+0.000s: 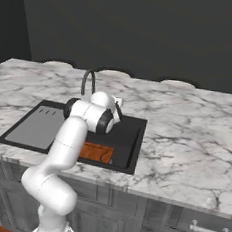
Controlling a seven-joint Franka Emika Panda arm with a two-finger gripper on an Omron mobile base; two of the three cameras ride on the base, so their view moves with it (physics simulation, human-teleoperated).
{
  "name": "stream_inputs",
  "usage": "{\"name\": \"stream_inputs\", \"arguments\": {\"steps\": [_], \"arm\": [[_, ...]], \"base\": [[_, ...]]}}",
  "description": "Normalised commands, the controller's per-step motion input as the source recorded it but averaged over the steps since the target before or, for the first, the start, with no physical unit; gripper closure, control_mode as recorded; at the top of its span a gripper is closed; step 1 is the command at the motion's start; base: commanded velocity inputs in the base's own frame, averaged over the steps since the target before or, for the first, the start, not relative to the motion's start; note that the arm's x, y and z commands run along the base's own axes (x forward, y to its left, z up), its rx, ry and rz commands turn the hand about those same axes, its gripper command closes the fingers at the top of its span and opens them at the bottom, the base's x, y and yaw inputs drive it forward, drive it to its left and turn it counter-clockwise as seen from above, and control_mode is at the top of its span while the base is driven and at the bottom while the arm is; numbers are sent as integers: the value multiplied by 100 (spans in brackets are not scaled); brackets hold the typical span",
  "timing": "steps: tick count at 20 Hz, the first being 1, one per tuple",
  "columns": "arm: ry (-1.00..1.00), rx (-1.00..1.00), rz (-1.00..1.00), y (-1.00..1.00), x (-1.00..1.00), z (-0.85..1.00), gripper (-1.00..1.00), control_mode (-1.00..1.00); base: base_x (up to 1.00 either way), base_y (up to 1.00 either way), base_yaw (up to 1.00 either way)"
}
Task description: Turn on the sink faucet with hot water and rinse the cutting board for ten seconds, then turn off the faucet. Push the cutting board to reach the water if necessary.
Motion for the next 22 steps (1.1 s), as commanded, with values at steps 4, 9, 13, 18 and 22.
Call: {"name": "stream_inputs", "arguments": {"steps": [4, 9, 13, 18, 22], "arm": [[0, 0, 0, 0, 6, -5, -100, -100], [0, 0, 0, 0, 7, -4, -100, -100], [0, 0, 0, 0, 5, -5, -100, -100], [0, 0, 0, 0, 5, -4, -100, -100], [0, 0, 0, 0, 3, -4, -100, -100]], "base": [[0, 0, 0], [0, 0, 0], [0, 0, 0], [0, 0, 0], [0, 0, 0]]}}
